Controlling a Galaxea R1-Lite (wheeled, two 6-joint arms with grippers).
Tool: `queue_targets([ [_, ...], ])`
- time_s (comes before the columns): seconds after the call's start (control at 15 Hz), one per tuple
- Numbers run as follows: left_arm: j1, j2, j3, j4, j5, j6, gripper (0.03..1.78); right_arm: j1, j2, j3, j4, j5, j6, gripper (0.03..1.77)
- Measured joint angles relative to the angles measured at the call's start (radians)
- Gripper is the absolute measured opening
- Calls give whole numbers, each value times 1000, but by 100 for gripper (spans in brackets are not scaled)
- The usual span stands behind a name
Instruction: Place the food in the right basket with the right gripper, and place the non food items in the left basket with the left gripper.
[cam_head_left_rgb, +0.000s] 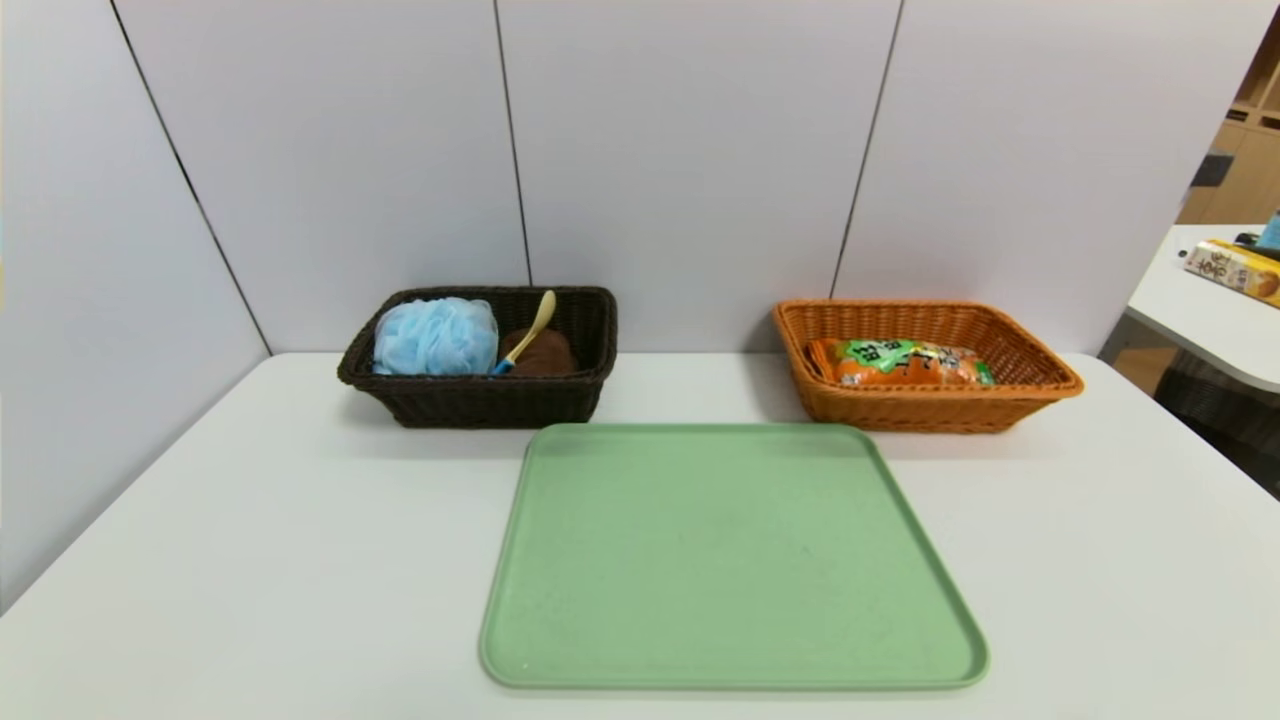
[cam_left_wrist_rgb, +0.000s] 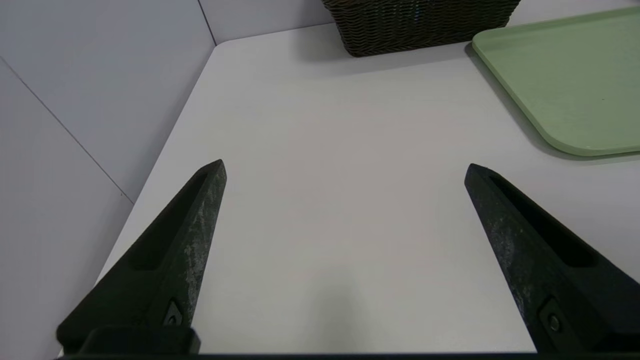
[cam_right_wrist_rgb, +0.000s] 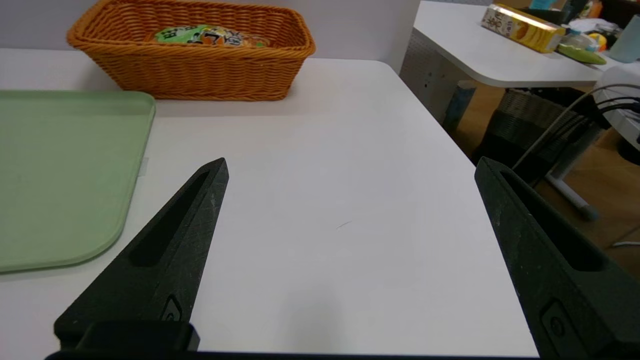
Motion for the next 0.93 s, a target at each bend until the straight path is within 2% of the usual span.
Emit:
queue_targets([
  [0.13,0,-2,4,-10,-4,5,169,5,-66,-14,86,40,-13,170],
  [0.27,0,-2,18,-21,-14,10,169,9,-133,-54,230,77,-25,170],
  [0.4,0,-2,51,-39,-16,14,169,10,-165,-47,271,80,-35,170],
  [0.73,0,-2,170,-166,-9,6,169,10,-188,98,108,77,-41,170],
  [0.87,0,-2,236,-251,-7,6,169,10,-189,140,4,102,-40,170],
  [0.93,0,-2,273,-291,-9,3,169,10,-189,149,-8,125,-39,170],
])
